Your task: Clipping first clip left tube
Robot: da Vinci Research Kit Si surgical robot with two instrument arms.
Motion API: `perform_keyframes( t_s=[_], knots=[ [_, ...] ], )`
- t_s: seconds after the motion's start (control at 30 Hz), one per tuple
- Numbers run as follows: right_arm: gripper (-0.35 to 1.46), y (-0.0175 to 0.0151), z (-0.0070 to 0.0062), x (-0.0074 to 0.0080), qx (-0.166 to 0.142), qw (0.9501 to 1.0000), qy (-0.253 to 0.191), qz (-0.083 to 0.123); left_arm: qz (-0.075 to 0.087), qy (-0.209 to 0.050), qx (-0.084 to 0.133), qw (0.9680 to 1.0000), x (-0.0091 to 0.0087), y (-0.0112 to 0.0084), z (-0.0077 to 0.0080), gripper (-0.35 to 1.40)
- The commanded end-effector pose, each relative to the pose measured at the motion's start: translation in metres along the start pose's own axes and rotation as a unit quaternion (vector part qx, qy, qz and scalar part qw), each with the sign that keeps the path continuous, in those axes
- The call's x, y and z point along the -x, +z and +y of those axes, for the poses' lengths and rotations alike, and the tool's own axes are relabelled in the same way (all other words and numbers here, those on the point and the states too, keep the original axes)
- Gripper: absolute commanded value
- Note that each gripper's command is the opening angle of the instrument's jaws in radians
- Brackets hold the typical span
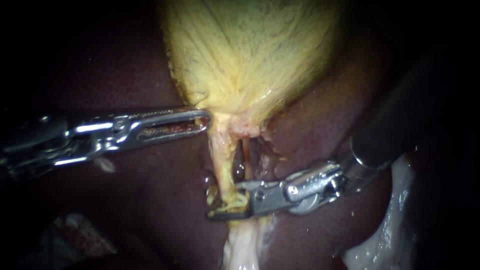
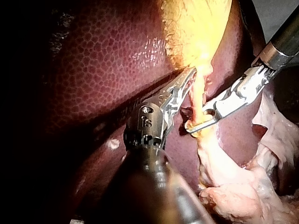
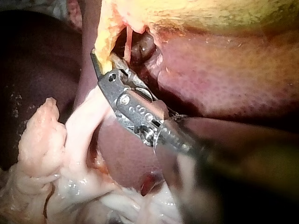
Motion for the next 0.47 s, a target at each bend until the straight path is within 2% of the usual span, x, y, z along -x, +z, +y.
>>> perform_keyframes(
  t_s=[0.03, 0.47],
  knots=[
    [-0.35, 0.0001, 0.0000, 0.0001, -0.002, 1.0000, 0.001, -0.001, 0.000, 0.000, 0.000, 1.0000, 0.0000, 0.0000, 0.0000, -0.35],
    [-0.35, 0.0008, -0.0005, 0.0010, -0.014, 0.9999, 0.007, -0.007, 0.001, 0.000, -0.002, 1.0000, 0.0000, 0.0003, 0.0001, -0.35]
  ],
)
